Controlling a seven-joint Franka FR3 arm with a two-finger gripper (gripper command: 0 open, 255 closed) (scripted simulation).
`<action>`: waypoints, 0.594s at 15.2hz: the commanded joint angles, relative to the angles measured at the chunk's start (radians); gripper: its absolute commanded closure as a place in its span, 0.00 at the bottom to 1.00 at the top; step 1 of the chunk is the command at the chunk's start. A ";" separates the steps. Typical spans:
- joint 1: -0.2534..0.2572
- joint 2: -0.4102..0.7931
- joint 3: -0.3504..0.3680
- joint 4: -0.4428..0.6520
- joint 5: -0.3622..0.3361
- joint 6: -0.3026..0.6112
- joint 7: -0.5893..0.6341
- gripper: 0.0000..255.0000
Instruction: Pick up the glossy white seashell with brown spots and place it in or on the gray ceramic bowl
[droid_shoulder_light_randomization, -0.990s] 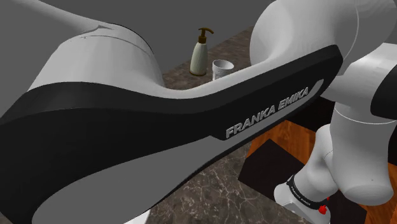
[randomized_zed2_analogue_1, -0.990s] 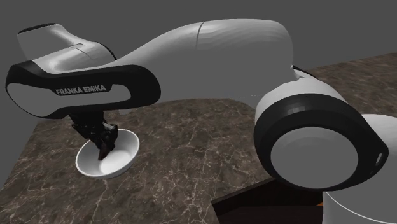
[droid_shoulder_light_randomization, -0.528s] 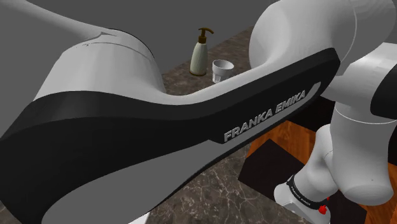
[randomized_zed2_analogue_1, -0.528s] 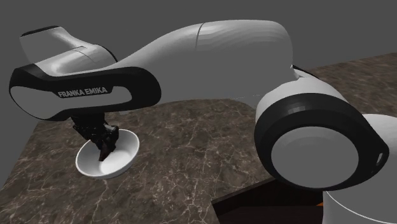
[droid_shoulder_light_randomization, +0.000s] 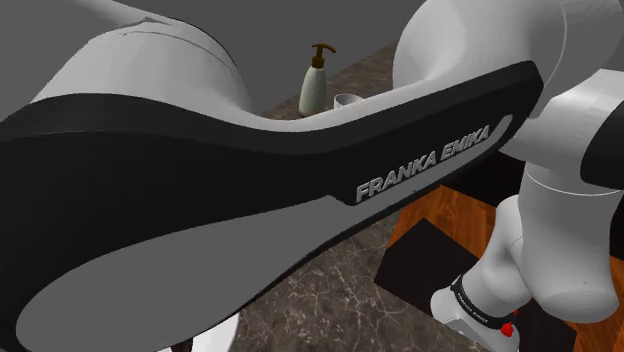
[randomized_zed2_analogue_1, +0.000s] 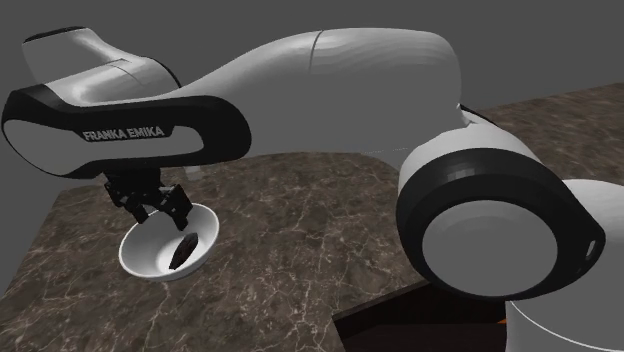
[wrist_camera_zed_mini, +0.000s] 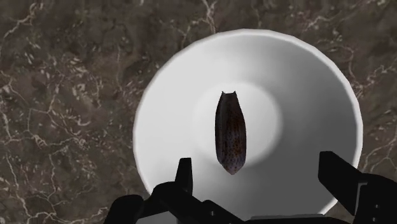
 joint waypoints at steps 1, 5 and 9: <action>0.012 0.003 0.002 0.067 0.000 -0.064 -0.002 0.00; 0.020 0.010 0.002 0.104 -0.003 -0.094 -0.003 0.00; 0.020 0.010 0.002 0.104 -0.003 -0.094 -0.003 0.00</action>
